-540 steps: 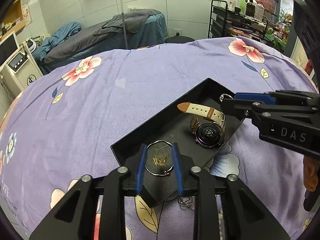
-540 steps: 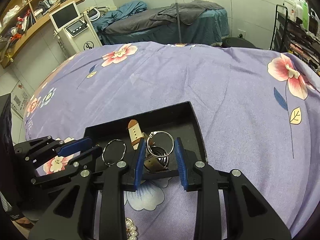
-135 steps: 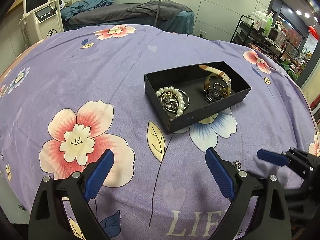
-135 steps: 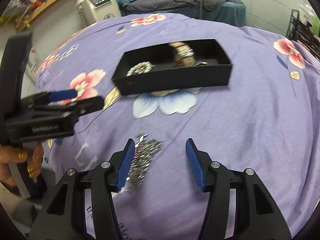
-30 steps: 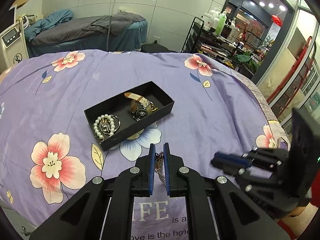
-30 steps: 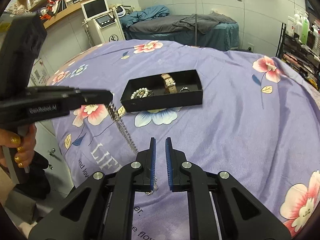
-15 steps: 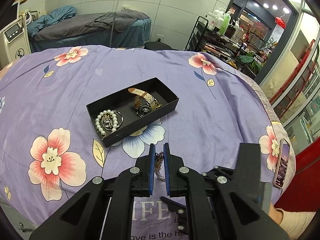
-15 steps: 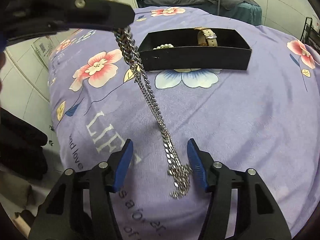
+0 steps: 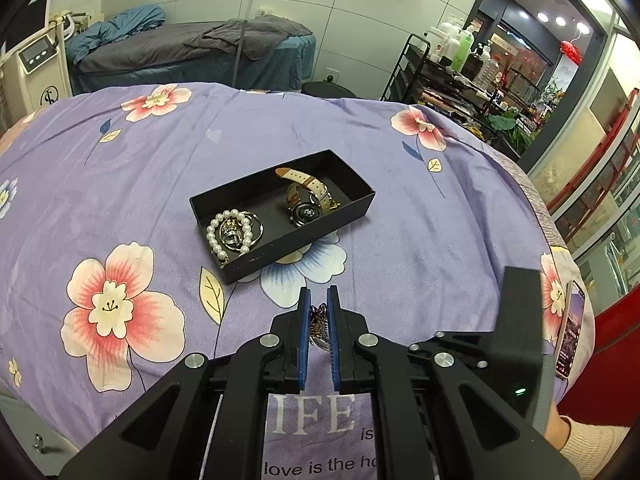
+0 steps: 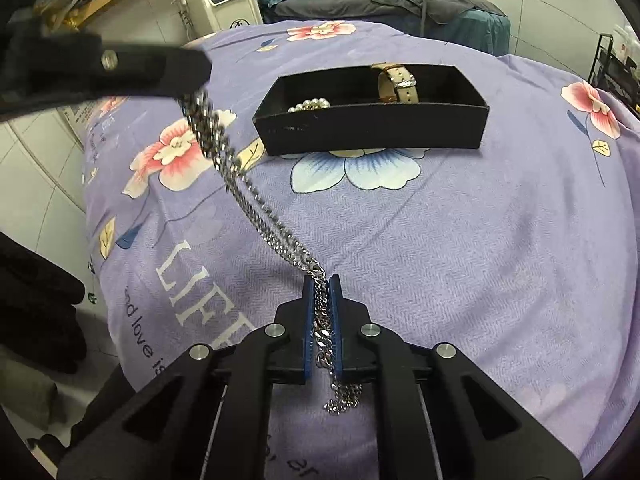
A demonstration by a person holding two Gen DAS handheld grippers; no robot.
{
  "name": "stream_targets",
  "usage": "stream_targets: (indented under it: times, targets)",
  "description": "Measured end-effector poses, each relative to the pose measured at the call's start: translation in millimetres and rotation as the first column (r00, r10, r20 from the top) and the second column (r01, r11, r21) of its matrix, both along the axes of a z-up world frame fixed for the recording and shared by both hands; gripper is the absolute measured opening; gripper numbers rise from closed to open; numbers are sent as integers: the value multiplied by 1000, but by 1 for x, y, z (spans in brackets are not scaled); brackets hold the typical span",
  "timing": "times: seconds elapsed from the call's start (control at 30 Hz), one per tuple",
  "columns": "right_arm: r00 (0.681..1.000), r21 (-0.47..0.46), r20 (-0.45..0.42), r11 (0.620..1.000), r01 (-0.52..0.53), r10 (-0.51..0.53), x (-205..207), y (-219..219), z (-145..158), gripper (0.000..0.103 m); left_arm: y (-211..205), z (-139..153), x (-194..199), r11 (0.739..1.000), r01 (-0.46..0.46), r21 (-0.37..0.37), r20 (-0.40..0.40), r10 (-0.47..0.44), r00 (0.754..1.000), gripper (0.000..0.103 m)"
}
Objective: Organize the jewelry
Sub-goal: 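Lift the chains with both tools and carry them toward the black box, then lower the chains into the black box and open both tools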
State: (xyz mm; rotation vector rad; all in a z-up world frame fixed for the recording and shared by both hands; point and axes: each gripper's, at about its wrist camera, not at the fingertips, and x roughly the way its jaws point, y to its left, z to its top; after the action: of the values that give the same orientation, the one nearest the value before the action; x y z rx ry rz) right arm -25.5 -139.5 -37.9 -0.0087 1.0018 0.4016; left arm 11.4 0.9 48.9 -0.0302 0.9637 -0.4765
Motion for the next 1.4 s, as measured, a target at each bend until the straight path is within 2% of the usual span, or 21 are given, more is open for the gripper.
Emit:
stream_targets:
  times: [0.2,0.47,0.67,1.03,1.4]
  targets:
    - [999,44,44,999,8,-10,0,-10,28,8,-1,-3,1,1000,0,12,-1,0,1000,8]
    - [993,83,114,997,3,-12,4,-17,74,8,-6,12,2,1000,14,9,37,-14,999,8]
    - [988,94,155,996,10,-24,12,-23,97,8,-9,21,7,1000,20,15,60,-21,998,8]
    - [978,86,206,996,10,-28,35,-22,123,8,-13,34,28,1000,17,19,102,-19,995,8]
    - [979,131,200,991,17,-43,91,-11,137,8,-6,44,67,999,-23,39,138,17,990,8]
